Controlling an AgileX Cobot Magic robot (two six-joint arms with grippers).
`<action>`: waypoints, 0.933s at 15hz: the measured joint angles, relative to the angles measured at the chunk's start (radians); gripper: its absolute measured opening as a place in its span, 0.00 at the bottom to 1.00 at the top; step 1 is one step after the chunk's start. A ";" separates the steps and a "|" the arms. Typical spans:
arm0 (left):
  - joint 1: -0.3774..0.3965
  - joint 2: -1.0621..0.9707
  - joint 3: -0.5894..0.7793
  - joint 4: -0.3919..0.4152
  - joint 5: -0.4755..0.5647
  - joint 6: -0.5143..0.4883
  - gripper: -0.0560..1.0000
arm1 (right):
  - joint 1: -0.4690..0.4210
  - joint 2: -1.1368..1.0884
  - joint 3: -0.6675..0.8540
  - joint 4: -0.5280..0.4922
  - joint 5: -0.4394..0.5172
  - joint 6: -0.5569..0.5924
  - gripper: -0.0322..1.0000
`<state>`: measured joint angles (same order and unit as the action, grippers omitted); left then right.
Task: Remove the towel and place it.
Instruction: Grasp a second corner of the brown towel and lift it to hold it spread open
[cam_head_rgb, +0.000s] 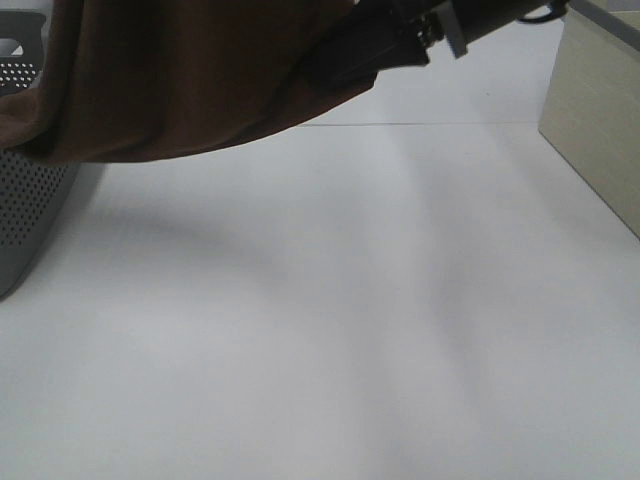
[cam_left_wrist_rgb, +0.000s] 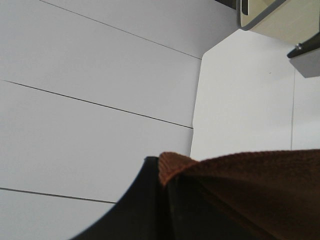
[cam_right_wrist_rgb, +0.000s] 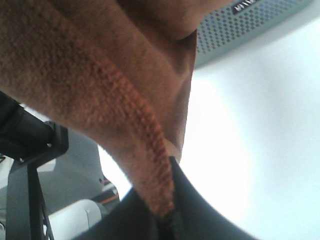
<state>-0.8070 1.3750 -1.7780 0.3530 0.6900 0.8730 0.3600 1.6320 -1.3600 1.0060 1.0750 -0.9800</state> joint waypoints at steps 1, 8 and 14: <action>0.007 0.000 0.000 0.000 0.000 -0.009 0.05 | 0.000 -0.009 -0.090 -0.134 0.046 0.158 0.04; 0.101 0.000 0.000 0.000 -0.173 -0.133 0.05 | 0.000 -0.014 -0.666 -0.625 0.070 0.569 0.04; 0.202 0.044 0.000 -0.067 -0.371 -0.141 0.05 | 0.000 -0.015 -0.735 -0.795 -0.180 0.566 0.04</action>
<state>-0.6050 1.4190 -1.7780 0.2860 0.3190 0.7320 0.3600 1.6170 -2.0950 0.2110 0.8950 -0.4140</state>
